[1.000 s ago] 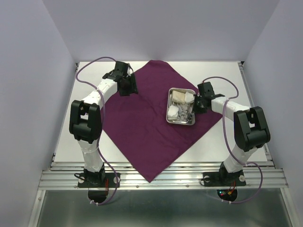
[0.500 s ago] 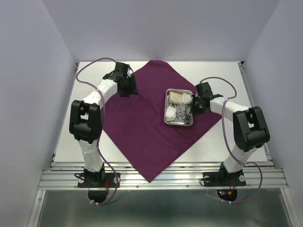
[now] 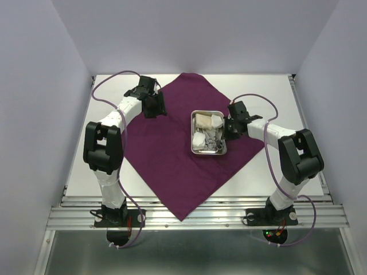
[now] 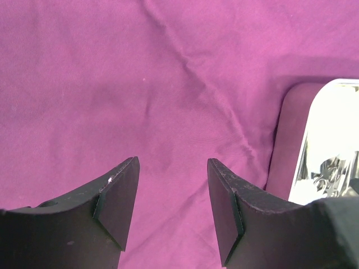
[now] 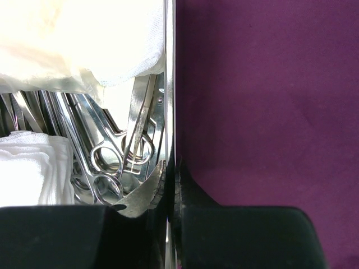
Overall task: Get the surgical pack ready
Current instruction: Adjust the container in the surgical kit, then pack the surgical kit at the center of the board.
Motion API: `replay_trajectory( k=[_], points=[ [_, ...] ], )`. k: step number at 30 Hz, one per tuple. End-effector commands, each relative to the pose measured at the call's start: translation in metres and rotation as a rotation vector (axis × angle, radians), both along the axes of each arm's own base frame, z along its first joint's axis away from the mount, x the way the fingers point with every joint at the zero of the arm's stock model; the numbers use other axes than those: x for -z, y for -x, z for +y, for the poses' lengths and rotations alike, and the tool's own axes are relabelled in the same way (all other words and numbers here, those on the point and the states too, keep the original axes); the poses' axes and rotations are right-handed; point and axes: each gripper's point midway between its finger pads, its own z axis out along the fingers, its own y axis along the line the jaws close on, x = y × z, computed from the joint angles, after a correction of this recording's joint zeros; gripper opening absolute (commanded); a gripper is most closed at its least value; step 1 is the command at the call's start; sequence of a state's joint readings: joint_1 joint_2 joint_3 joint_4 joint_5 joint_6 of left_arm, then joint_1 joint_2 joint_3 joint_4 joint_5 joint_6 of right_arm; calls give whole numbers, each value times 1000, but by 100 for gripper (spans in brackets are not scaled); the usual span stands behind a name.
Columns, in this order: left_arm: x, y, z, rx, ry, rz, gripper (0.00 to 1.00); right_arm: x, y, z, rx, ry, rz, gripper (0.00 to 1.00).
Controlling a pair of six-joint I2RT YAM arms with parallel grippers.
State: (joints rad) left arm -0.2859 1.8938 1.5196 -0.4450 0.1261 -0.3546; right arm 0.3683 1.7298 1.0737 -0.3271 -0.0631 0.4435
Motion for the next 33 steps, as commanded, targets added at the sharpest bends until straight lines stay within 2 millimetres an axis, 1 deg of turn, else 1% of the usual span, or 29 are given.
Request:
replay_trajectory(
  k=[1,6,7,8,9,10,11,12,13,14,15,16,17,19,20,21,22,24,25,26,28,29,33],
  points=[
    [-26,0,5,3,2,-70,63,-47,-46,16,45,-90,-185,1],
    [-25,-1,5,3,6,-68,63,-44,-49,15,64,-86,-179,1],
    [-25,-1,5,3,6,-68,63,-42,-48,15,63,-79,-167,10],
    [-24,-1,5,4,5,-66,63,-44,-50,14,69,-75,-170,59],
    [-25,-1,5,5,3,-69,63,-46,-51,10,83,-61,-180,75],
    [-25,-1,6,3,3,-69,63,-48,-51,6,98,-44,-187,88],
    [-24,-1,8,-3,-3,-68,63,-52,-55,-3,141,-8,-211,98],
    [-24,-2,9,-8,-3,-69,63,-56,-56,-8,158,8,-224,99],
    [-24,-2,9,-8,-3,-69,63,-67,-58,-14,174,24,-255,100],
    [-24,-2,10,-10,-2,-67,63,-73,-57,-19,189,44,-268,100],
    [-24,-2,11,-12,-1,-67,63,-78,-61,-34,232,74,-289,100],
    [-23,-2,13,-15,-1,-66,63,-90,-61,-44,258,71,-314,100],
    [-23,-2,13,-17,-1,-66,63,-94,-65,-66,310,79,-321,100],
    [-23,-2,15,-18,0,-69,63,-91,-62,-96,380,94,-314,99],
    [-24,-2,15,-18,1,-70,63,-90,-59,-113,419,101,-301,97],
    [-25,-2,16,-19,3,-72,63,-79,-54,-145,500,103,-260,96],
    [-27,-2,16,-20,4,-77,63,-70,-47,-160,537,106,-223,94],
    [-28,-2,16,-19,8,-81,63,-50,-33,-187,616,119,-152,94],
    [-29,-2,16,-18,10,-83,63,-44,-26,-207,681,123,-124,94],
    [-29,-2,15,-16,10,-83,63,-30,-13,-212,700,134,-84,94],
    [-29,-2,15,-13,10,-83,63,-24,-1,-221,737,135,-66,93],
    [-28,-2,15,-12,9,-82,63,-17,7,-224,747,141,-46,91],
    [-29,-3,13,-6,18,-82,63,-6,17,-230,763,169,-28,86]
  ],
)
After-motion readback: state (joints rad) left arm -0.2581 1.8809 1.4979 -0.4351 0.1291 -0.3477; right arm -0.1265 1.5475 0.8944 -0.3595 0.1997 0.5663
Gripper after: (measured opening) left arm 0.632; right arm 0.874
